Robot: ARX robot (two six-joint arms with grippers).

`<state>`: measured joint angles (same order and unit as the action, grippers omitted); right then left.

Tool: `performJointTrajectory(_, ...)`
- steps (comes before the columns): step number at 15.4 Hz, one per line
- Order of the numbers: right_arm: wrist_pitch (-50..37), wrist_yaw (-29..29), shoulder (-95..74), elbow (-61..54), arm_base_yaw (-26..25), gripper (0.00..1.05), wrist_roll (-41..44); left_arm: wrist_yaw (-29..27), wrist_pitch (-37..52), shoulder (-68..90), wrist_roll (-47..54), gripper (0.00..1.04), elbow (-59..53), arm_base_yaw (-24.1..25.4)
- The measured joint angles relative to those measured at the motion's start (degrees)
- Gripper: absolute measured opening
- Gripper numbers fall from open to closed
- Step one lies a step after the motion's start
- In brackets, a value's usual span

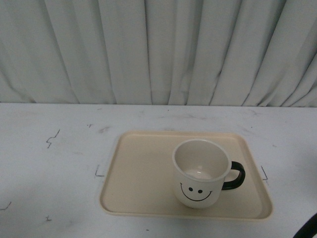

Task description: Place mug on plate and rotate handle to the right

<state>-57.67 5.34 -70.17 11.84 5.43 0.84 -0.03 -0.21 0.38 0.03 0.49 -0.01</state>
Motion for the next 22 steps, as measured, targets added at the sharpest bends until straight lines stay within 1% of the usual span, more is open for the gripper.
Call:
performJointTrajectory(1, -3.3, -0.4, 1.7, -2.6, -0.7, 0.02, 0.0, 0.0, 0.0, 0.0, 0.0, 0.98, 0.0, 0.0)
performJointTrajectory(2, -1.9, -0.9, 2.7, -4.6, -1.4, 0.02, 0.0, 0.0, 0.0, 0.0, 0.0, 0.98, 0.0, 0.0)
performJointTrajectory(3, 0.3, -4.0, 4.8, -6.3, -3.1, 0.02, 0.0, 0.0, 0.0, 0.0, 0.0, 0.98, 0.0, 0.0)
performJointTrajectory(4, 1.3, -5.0, 6.7, -7.0, -4.6, 0.02, 0.0, 0.0, 0.0, 0.0, 0.0, 0.98, 0.0, 0.0)
performJointTrajectory(5, 2.8, -4.8, 10.1, -7.5, -5.7, 0.02, 0.0, -0.1, 0.0, 0.0, 0.0, 0.98, 0.0, 0.0)
performJointTrajectory(11, 13.5, -5.2, 23.8, -10.2, -5.7, 0.02, 0.0, 0.0, 0.0, 0.0, 0.0, 0.98, 0.0, 0.0)
performJointTrajectory(16, 26.7, -5.2, 38.7, -11.2, -5.7, 0.02, 0.0, 0.0, 0.0, 0.0, 0.0, 0.98, 0.0, 0.0)
performJointTrajectory(19, 29.4, -5.2, 41.6, -11.2, -5.7, 0.02, 0.0, 0.0, 0.0, 0.0, 0.0, 0.98, 0.0, 0.0)
performJointTrajectory(22, 35.2, -5.2, 47.7, -11.2, -5.7, 0.02, 0.0, 0.0, 0.0, 0.0, 0.0, 0.98, 0.0, 0.0)
